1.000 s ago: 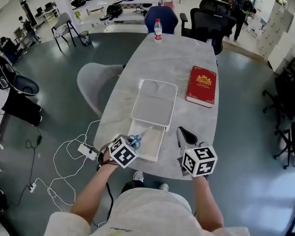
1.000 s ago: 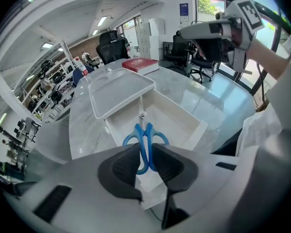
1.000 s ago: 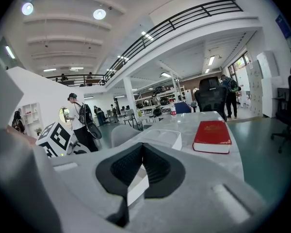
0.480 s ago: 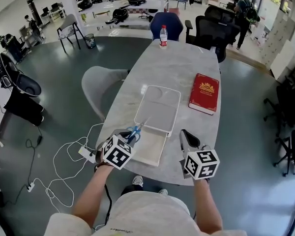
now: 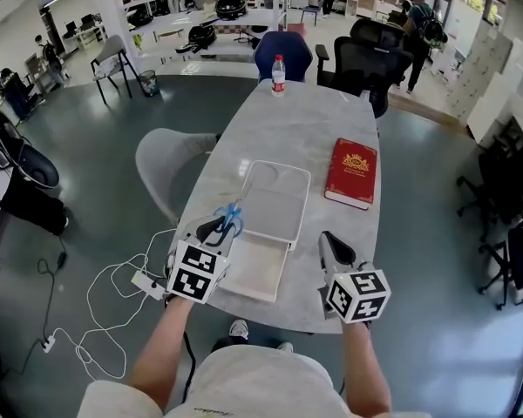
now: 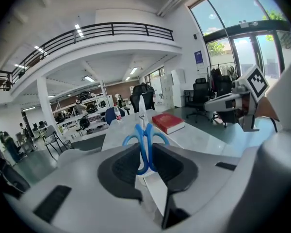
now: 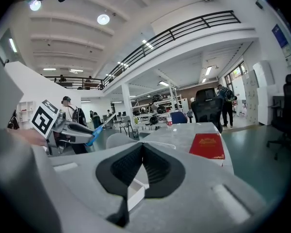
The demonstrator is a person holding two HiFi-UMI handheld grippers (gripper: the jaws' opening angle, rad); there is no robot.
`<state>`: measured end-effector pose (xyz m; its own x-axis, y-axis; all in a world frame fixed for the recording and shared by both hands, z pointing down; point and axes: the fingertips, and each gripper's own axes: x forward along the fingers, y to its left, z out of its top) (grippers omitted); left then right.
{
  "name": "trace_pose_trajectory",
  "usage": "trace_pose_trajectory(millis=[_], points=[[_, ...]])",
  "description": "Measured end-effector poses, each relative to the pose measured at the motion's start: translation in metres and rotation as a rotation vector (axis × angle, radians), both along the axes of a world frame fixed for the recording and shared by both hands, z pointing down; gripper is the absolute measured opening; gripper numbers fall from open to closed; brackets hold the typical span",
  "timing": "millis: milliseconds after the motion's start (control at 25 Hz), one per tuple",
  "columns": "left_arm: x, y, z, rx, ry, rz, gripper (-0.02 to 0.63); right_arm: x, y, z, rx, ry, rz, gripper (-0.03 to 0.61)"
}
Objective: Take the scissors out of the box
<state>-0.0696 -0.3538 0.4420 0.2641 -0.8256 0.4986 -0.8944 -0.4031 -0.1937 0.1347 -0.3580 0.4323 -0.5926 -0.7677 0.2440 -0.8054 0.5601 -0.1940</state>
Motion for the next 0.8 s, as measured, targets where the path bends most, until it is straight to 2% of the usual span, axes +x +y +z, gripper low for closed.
trace_pose_trajectory(millis=[240,480,600,800], points=[[-0.002,-0.005,-0.029,0.113,0.134,-0.038,0.080,0.007,0.002,-0.014,0.031,0.003,0.024,0.005],[-0.009,-0.006,-0.046,0.199,0.224,-0.066,0.080,0.009,0.001,-0.025,0.060,-0.002,0.040,0.005],[-0.011,-0.003,-0.046,0.213,0.265,-0.079,0.080,0.009,0.003,-0.027,0.082,0.007,0.044,0.005],[-0.009,0.000,-0.036,0.208,0.267,-0.077,0.080,0.007,0.004,-0.028,0.093,0.016,0.042,0.005]])
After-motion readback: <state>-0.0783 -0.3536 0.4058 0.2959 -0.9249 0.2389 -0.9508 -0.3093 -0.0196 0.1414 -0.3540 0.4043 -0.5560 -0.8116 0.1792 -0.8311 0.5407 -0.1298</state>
